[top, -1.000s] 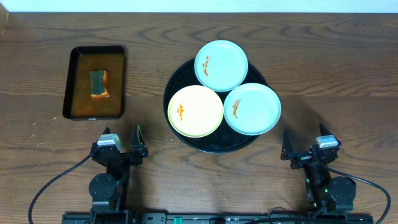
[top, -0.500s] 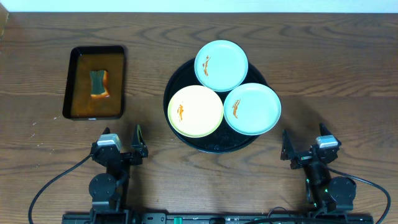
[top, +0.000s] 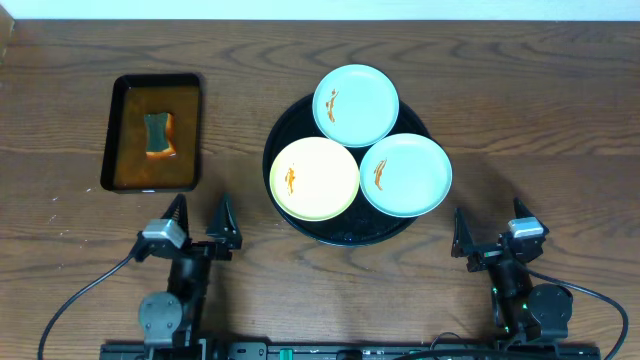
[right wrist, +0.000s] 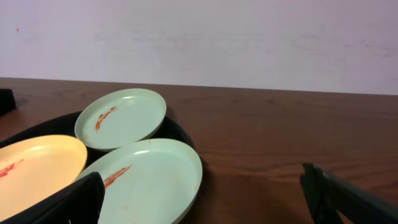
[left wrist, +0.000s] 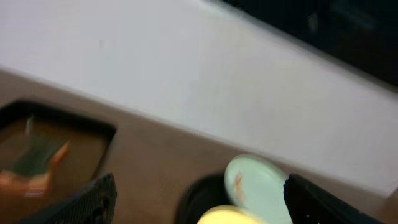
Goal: Clean dirty plates on tray and stack at the side
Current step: 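Reach the left gripper down into the water tray toward the sponge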
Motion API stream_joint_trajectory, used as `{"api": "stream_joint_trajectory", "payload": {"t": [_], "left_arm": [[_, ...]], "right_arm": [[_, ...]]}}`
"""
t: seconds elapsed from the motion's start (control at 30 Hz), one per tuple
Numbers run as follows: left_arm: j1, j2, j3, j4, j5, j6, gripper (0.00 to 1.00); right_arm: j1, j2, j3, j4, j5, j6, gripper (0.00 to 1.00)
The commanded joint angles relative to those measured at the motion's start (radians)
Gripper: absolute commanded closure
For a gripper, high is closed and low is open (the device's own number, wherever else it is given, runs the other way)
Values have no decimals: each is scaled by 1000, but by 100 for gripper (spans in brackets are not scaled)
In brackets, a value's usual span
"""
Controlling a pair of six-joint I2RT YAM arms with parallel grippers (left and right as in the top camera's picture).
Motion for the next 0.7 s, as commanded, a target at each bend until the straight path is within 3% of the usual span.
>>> {"api": "stream_joint_trajectory", "payload": {"t": [0.0, 0.13, 0.27, 0.5, 0.67], "left_arm": [[2, -6, -1, 101, 20, -3, 13], [2, 7, 60, 97, -115, 34, 13], [2, 114, 221, -90, -287, 78, 13], [5, 620, 785, -639, -443, 246, 13], [5, 897, 1067, -808, -444, 253, 13]], "right_arm": [[-8, -1, -2, -5, 2, -14, 1], [-8, -1, -2, -5, 2, -14, 1], [-8, -1, -2, -5, 2, -14, 1], [-8, -1, -2, -5, 2, -14, 1], [-8, -1, -2, -5, 2, -14, 1]]}}
